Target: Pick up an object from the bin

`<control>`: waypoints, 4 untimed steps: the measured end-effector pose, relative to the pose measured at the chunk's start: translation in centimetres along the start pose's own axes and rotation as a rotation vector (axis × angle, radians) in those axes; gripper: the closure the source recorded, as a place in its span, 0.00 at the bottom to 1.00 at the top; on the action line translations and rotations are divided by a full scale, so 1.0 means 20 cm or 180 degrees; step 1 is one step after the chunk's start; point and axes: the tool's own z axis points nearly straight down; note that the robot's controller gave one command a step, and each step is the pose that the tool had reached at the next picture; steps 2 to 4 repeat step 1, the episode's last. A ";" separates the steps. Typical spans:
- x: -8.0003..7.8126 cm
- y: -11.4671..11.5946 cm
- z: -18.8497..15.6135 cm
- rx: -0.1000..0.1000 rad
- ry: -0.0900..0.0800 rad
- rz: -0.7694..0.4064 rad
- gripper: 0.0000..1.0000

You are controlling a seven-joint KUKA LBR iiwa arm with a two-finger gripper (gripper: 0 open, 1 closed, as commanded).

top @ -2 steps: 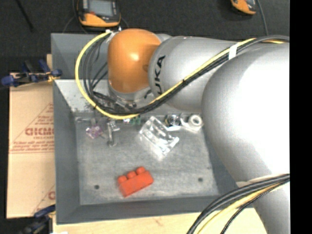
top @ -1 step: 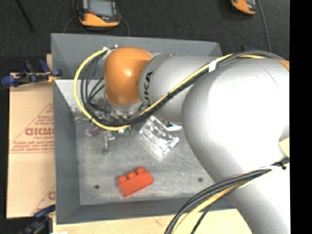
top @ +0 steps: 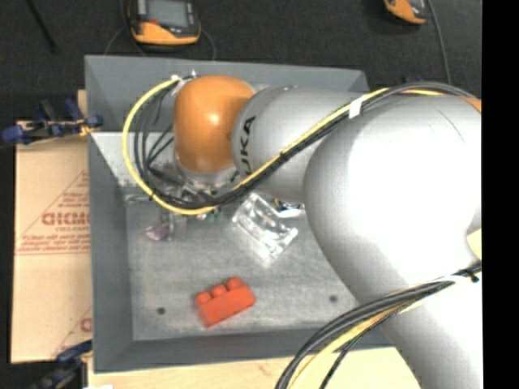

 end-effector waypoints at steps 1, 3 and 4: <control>-0.02 0.00 -0.88 0.0006 -0.0029 -0.0090 1.00; -0.02 0.00 -0.88 0.0006 -0.0029 -0.0090 1.00; -0.02 0.00 -0.88 0.0006 -0.0029 -0.0090 1.00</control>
Offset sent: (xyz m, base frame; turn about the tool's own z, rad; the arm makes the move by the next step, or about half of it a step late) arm -0.0002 0.0001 0.1684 -0.0308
